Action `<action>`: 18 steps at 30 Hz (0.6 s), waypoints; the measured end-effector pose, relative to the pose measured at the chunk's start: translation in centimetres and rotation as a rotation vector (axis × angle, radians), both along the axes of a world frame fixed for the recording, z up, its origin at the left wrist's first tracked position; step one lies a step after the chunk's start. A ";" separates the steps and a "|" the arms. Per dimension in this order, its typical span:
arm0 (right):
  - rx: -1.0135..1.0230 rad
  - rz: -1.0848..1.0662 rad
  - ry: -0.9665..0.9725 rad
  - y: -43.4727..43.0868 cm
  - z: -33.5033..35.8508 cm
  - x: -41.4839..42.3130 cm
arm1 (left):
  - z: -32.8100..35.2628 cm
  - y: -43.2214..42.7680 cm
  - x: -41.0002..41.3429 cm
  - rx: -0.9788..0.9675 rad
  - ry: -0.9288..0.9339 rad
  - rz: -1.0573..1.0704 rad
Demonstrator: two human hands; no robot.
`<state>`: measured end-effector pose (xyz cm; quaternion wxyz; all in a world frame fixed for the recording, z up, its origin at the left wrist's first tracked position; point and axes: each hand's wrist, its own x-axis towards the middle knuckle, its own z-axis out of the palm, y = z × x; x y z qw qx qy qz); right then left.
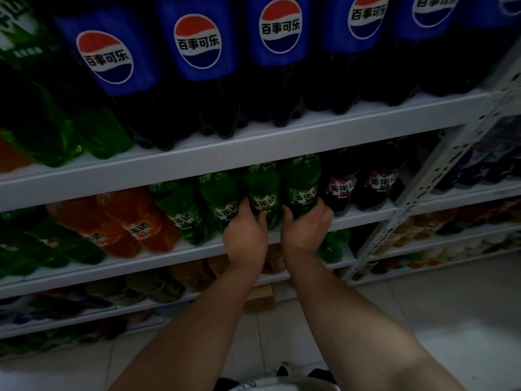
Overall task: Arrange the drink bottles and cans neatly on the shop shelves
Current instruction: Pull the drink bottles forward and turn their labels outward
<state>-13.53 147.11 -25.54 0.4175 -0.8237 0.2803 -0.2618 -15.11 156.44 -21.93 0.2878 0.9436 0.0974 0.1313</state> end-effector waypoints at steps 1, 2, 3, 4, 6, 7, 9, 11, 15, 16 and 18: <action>-0.004 0.017 0.001 -0.1 -0.1 -0.1 | 0.0 0.1 0.0 0.005 0.002 -0.007; -0.022 0.048 0.000 -0.3 -0.2 -0.2 | -0.1 0.2 0.0 0.013 0.001 -0.011; -0.046 0.083 -0.005 -0.6 -0.4 -0.4 | -0.1 0.2 0.0 0.022 -0.002 -0.012; -0.064 0.108 -0.009 -0.9 -0.6 -0.6 | -0.1 0.2 -0.1 0.030 -0.008 -0.011; -0.087 0.110 -0.011 -1.2 -0.9 -0.9 | -0.2 0.1 -0.2 0.029 -0.019 -0.007; -0.097 0.103 -0.008 -1.2 -0.8 -1.0 | -0.2 0.0 -0.3 0.020 -0.022 -0.003; -0.107 0.101 0.002 -1.3 -0.5 -1.1 | -0.3 0.0 -0.3 -0.002 -0.026 0.004; -0.096 0.120 -0.025 -2.0 -0.3 -1.5 | -0.4 0.1 -0.2 -0.015 -0.034 0.012; -0.101 -0.008 -0.118 -6.2 0.3 -2.2 | -0.4 0.1 -0.3 -0.024 -0.073 0.010; -0.105 -0.017 -0.099 -7.3 0.6 -1.9 | -0.4 0.1 -0.2 -0.024 -0.074 0.013; -0.102 0.025 -0.040 -9.0 1.2 -0.9 | -0.5 0.1 -0.3 -0.035 -0.079 0.014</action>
